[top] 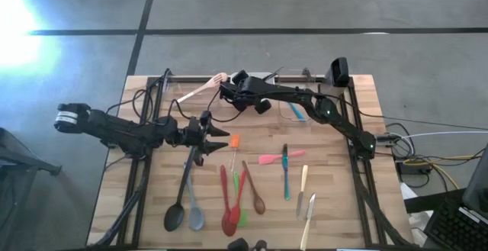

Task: Pick & Place Kitchen Items
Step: Put the white patterned table knife into the white bin

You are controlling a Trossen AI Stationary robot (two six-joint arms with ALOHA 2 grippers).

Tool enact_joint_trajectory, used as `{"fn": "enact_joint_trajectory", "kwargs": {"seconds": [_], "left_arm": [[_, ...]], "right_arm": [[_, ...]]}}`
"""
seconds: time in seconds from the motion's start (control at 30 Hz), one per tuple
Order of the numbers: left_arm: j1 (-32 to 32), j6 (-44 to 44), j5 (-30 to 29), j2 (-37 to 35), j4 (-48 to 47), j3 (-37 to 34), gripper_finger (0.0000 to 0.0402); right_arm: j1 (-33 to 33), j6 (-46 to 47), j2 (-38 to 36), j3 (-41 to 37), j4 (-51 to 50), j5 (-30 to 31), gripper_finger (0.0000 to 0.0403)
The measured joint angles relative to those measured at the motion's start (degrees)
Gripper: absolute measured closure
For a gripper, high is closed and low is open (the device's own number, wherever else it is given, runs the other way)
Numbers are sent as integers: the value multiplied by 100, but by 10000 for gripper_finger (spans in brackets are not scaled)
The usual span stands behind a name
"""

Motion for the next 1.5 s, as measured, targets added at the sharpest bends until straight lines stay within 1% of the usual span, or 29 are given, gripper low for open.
{"fn": "enact_joint_trajectory", "kwargs": {"seconds": [0.37, 0.5, 0.8, 0.9, 1.03, 1.13, 1.37, 1.5], "left_arm": [[0, 2, 2, 0, 2, 2, 227], [0, 3, 2, 0, 2, 2, 227], [4, 37, 2, 0, 2, 2, 227], [4, 37, 2, 0, 2, 2, 227], [4, 39, 2, 0, 2, 2, 227], [4, 39, 2, 0, 2, 2, 227], [-2, 41, 2, 0, 2, 2, 227], [-1, 41, 42, 0, 2, 2, 227]], "right_arm": [[-266, -131, 383, -14, 124, 81, 381], [-326, -263, 393, -109, 365, 66, 381], [-376, -453, 389, -183, 460, 27, 381], [-386, -452, 389, -207, 482, 27, 378], [-396, -452, 389, -234, 593, 28, 356], [-387, -432, 389, -219, 624, 28, 349], [-387, -399, 389, -216, 774, 48, 354], [-387, -73, 389, -216, 1014, 50, 356]]}}
